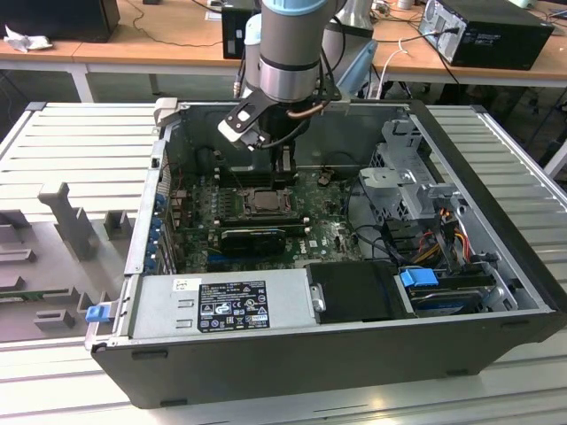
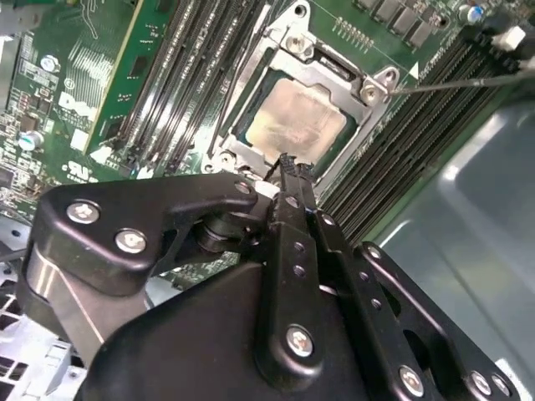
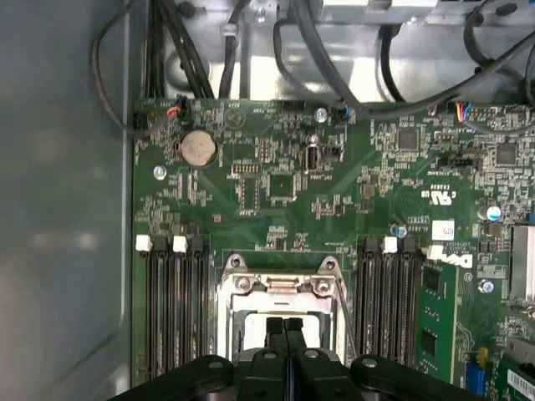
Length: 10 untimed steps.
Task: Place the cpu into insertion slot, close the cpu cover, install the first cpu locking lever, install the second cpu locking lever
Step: 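Close the cpu cover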
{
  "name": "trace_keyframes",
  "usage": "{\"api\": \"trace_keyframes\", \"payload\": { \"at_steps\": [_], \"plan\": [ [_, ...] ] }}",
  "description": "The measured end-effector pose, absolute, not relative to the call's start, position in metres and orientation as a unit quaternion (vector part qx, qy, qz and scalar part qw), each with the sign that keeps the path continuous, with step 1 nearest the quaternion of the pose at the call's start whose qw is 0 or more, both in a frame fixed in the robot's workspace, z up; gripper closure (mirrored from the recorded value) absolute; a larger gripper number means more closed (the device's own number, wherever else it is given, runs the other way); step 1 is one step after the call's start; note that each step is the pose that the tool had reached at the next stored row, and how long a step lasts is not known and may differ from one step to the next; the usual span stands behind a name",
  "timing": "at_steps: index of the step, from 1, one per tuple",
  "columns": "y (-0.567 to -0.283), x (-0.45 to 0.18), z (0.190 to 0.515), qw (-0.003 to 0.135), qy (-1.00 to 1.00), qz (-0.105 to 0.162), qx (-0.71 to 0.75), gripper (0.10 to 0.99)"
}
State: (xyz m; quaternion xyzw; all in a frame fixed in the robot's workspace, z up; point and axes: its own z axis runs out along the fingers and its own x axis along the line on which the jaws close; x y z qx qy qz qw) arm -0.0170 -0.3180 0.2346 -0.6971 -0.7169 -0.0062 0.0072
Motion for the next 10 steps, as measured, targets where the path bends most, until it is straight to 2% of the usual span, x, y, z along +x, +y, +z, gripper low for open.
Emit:
{"api": "trace_keyframes", "payload": {
  "at_steps": [10],
  "plan": [
    [-0.318,-0.0276,0.233,0.007,-0.725,-0.006,-0.689,0.98]
  ]
}}
